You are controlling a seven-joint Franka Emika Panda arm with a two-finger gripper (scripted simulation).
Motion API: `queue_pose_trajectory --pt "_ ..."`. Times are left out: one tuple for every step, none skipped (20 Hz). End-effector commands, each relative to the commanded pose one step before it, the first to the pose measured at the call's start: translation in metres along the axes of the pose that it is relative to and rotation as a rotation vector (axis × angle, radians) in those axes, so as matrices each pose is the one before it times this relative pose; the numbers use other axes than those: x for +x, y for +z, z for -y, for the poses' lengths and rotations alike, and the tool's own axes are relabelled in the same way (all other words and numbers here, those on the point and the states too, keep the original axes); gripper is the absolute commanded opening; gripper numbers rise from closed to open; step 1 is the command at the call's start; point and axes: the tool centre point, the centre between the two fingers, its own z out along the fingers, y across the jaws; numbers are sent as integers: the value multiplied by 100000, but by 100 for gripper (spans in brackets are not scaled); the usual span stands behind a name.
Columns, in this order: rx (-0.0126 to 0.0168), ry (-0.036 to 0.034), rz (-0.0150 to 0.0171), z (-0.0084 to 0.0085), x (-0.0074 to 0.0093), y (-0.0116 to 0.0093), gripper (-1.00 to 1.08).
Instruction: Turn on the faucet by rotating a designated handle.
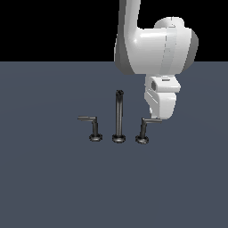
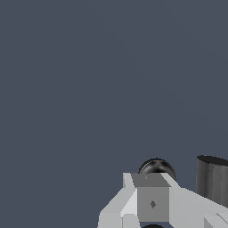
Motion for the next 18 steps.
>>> queue_pose_trajectory --pt "-7 104 -15 -782 419 1 -100" --pt "23 33 28 -353 185 -8 -100" --pt "0 0 0 -348 166 1 -100" --pt "0 0 0 -349 167 1 -100" --pt "0 0 0 -351 168 1 -100" --pt "0 0 0 -353 170 0 -100" --pt "33 44 42 -364 199 -11 -100" --pt "0 0 0 -356 173 0 -100" --pt "0 0 0 0 0 0 -100" --pt "993 -1137 55 962 -747 -7 -100" --pt "-64 74 -3 -352 -44 0 -100" --pt "-64 74 -3 -354 -44 0 -100" --pt "-55 64 -3 -355 -49 -5 -100" --pt "-71 83 -3 -357 -40 3 -100" --pt "-55 64 -3 -358 -50 -5 -100" --pt "-71 83 -3 -360 -41 3 -100" --pt "-55 64 -3 -361 -51 -6 -100" --pt "-71 83 -3 -363 -42 2 -100"
